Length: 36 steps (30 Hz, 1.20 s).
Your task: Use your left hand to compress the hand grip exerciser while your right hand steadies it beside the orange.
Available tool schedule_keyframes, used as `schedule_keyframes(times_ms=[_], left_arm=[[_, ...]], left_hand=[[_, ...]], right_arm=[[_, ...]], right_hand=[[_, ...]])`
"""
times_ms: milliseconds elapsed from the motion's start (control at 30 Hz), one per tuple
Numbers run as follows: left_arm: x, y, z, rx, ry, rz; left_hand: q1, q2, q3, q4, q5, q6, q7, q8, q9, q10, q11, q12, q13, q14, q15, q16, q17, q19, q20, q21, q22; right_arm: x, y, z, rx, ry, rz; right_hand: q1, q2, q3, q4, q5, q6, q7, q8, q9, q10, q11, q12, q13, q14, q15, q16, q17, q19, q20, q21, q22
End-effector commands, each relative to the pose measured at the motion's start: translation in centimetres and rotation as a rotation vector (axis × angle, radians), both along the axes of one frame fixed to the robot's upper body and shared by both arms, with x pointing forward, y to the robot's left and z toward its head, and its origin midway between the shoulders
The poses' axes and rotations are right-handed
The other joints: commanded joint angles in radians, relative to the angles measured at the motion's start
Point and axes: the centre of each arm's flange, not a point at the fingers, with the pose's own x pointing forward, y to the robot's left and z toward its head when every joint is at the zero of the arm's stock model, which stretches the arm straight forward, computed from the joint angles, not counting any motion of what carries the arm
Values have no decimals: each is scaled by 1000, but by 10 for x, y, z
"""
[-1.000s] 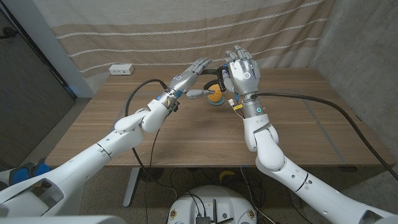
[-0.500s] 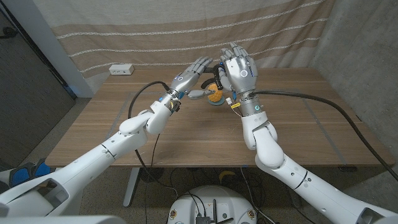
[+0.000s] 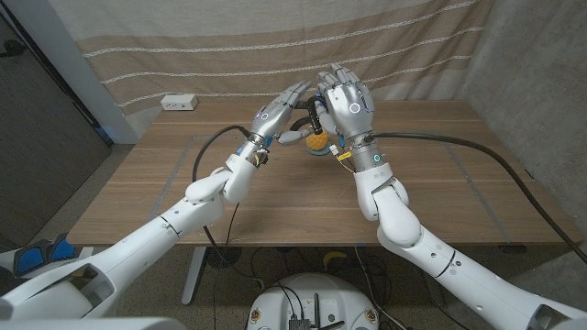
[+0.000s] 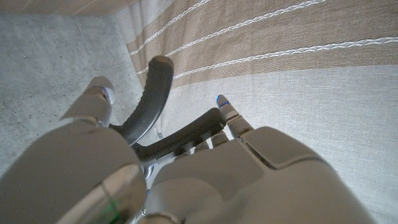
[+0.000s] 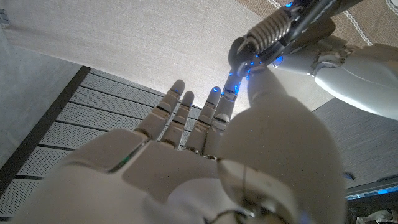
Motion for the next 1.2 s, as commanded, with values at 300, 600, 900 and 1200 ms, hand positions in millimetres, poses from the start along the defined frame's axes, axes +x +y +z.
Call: schedule_keyframes(times_ms=[300, 600, 900, 1200], left_arm=[[8, -5, -7, -156, -67, -86], [7, -6, -8, -174, -59, -91], [4, -7, -9, -194, -90, -92], [4, -8, -9, -181, -98, -96]], left_hand=[[232, 239, 35, -1, 0, 287, 70, 75, 10, 271, -39, 38, 6, 233, -115, 1, 3, 131, -50, 64, 24], [273, 348, 105, 56, 11, 414, 60, 92, 15, 414, -49, 63, 8, 380, -147, 19, 9, 191, -75, 127, 46], [289, 349, 221, 151, 29, 509, 59, 99, 17, 510, -56, 70, 10, 469, -178, 29, 19, 232, -111, 206, 83], [303, 343, 283, 182, 31, 567, 91, 91, 22, 601, -36, 77, 15, 635, -198, 72, 30, 295, -143, 312, 124]], right_arm=[[-3, -2, 0, -14, 6, 41], [-4, -5, -2, -8, 0, 40], [-4, -6, -3, -5, -18, 52], [-3, -7, -4, -3, -24, 39]], right_hand=[[4, 12, 21, 9, 10, 35, 8, 11, 47, 20, -2, -2, 8, 1, -175, 2, 6, 0, 7, -2, 2], [7, 12, 21, 6, 10, 33, 11, 10, 50, 29, -3, 1, 11, 5, -178, 9, 13, 0, 8, -2, 2], [6, 14, 19, 8, 9, 28, 5, 9, 54, 28, -2, 0, 15, 8, -178, 16, 19, 1, 9, -2, 2], [-2, 15, 12, 13, 5, 15, -15, 5, 58, 18, -1, -5, 20, 10, -175, 24, 30, 2, 11, -1, 2]])
